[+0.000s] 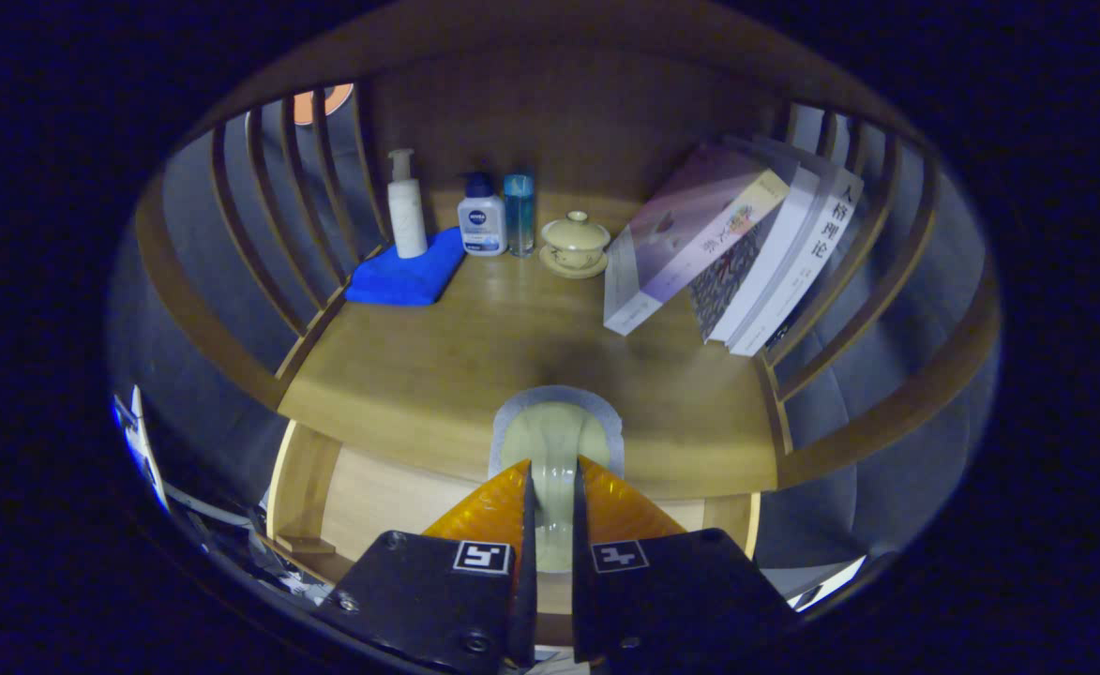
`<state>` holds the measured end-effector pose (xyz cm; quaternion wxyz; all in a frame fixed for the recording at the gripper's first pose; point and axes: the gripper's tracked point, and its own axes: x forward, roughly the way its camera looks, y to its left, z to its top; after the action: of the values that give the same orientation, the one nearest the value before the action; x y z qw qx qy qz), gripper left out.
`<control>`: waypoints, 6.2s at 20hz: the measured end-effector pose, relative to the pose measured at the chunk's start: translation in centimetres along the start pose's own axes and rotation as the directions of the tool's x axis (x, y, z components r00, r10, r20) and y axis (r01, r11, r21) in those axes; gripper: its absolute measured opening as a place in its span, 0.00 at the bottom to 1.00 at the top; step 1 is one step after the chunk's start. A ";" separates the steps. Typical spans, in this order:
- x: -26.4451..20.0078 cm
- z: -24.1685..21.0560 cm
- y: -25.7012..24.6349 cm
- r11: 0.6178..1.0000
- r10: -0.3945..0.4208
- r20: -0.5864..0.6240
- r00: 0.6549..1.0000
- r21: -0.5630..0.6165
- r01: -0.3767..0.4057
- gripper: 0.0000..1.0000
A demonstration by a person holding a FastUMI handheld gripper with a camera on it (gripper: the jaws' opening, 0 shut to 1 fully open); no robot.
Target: Pull open the drawer, take out the items inside it, and place them on the countertop above the cabinet.
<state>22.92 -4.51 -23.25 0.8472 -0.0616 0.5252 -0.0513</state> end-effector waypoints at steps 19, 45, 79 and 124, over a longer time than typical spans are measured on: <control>9.6 5.4 0.9 0.997 -0.056 -0.100 0.993 0.040 0.060 0.18; -8.1 -6.5 2.2 0.996 0.057 0.234 0.970 -0.077 -0.040 0.64; -2.9 -31.3 7.1 0.996 0.091 0.614 0.784 -0.061 -0.068 0.98; 6.6 -22.0 5.8 0.996 -0.089 0.568 0.818 0.043 0.079 0.99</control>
<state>6.28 -0.91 -39.67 0.9627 -0.0898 0.2447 -0.0725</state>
